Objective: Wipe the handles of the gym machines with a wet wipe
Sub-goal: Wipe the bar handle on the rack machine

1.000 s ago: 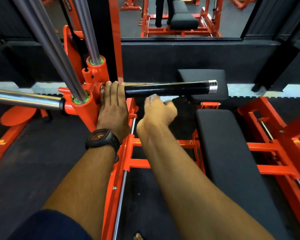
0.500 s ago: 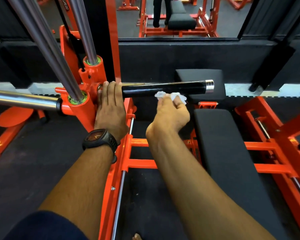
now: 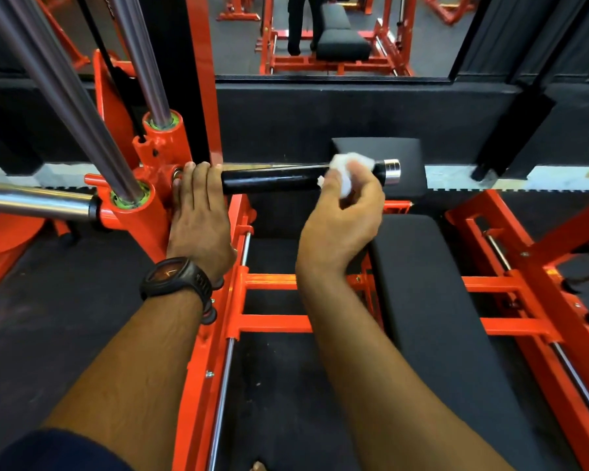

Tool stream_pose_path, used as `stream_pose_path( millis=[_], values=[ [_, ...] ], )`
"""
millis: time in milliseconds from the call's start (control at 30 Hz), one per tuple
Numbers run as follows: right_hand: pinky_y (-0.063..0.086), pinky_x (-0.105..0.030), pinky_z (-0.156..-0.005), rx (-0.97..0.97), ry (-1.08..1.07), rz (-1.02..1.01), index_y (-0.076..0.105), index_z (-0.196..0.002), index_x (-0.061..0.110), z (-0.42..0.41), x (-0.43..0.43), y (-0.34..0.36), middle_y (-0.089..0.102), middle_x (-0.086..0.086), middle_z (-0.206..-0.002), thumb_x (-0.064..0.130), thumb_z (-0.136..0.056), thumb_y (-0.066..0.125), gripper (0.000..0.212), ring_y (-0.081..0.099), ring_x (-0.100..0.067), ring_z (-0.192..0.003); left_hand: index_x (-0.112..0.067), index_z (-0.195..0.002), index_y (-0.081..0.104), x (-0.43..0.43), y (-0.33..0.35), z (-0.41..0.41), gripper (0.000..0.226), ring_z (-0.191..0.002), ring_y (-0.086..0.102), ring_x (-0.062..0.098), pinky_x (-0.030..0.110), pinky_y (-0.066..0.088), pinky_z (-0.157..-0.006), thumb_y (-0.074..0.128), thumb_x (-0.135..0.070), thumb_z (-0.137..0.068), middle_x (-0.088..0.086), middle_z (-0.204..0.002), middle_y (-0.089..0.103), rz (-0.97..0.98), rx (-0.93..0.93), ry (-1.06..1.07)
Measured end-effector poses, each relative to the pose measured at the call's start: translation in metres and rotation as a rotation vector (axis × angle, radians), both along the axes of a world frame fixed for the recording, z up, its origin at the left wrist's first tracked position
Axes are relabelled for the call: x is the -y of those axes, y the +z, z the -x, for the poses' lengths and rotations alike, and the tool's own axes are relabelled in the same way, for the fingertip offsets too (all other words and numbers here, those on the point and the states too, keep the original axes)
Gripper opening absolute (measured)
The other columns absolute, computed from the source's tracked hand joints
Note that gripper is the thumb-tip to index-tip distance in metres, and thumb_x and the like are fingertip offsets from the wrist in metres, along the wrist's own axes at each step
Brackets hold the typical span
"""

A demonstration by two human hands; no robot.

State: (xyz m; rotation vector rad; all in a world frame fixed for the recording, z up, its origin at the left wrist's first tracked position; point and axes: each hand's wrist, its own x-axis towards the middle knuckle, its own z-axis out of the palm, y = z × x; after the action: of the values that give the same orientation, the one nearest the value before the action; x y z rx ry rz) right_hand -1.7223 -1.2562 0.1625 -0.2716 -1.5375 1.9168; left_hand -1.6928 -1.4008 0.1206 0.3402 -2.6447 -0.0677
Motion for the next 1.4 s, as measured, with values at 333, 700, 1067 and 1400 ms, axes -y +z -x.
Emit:
stream_pose_path(
  millis=[333,700,1067,1400],
  values=[
    [0.049,-0.04,-0.086,-0.049,0.093,-1.518,0.066,-0.111,0.0,0.018,-0.056,0.018,0.061,-0.016,-0.112,-0.016,-0.074,0.061,0.041,0.055,-0.034,-0.106,0.004,-0.152,0.019,0.001,-0.001,0.001,0.107,-0.151,0.011,0.04,0.048,0.005,-0.125,0.072,0.007,-0.06,0.023,-0.158,0.025,0.015,-0.034,-0.013],
    [0.044,-0.038,-0.09,0.174,0.153,-1.706,0.062,-0.113,0.003,0.029,-0.056,0.048,0.055,-0.015,-0.119,0.0,-0.085,0.064,0.028,0.05,-0.032,-0.112,0.002,-0.154,0.015,0.001,0.0,0.001,0.111,-0.153,0.006,0.038,0.043,-0.001,-0.125,0.076,0.004,-0.061,0.021,-0.16,0.02,0.024,-0.011,0.002],
    [0.038,-0.035,-0.082,0.137,0.13,-1.648,0.063,-0.106,0.004,0.033,-0.053,0.043,0.056,-0.014,-0.115,0.001,-0.087,0.058,0.02,0.049,-0.032,-0.107,0.001,-0.154,0.016,0.003,-0.002,0.002,0.119,-0.152,0.008,0.038,0.042,-0.003,-0.124,0.084,-0.002,-0.056,0.021,-0.159,0.021,0.029,0.003,0.001],
    [0.043,-0.036,-0.098,-0.064,0.274,-1.629,0.059,-0.123,0.004,0.027,-0.033,0.033,0.054,-0.014,-0.126,-0.002,-0.087,0.062,0.037,0.048,-0.03,-0.116,0.002,-0.153,0.016,0.001,0.001,0.001,0.118,-0.152,0.009,0.039,0.041,-0.004,-0.124,0.082,-0.003,-0.056,0.021,-0.159,0.023,0.021,0.021,0.012]
  ],
)
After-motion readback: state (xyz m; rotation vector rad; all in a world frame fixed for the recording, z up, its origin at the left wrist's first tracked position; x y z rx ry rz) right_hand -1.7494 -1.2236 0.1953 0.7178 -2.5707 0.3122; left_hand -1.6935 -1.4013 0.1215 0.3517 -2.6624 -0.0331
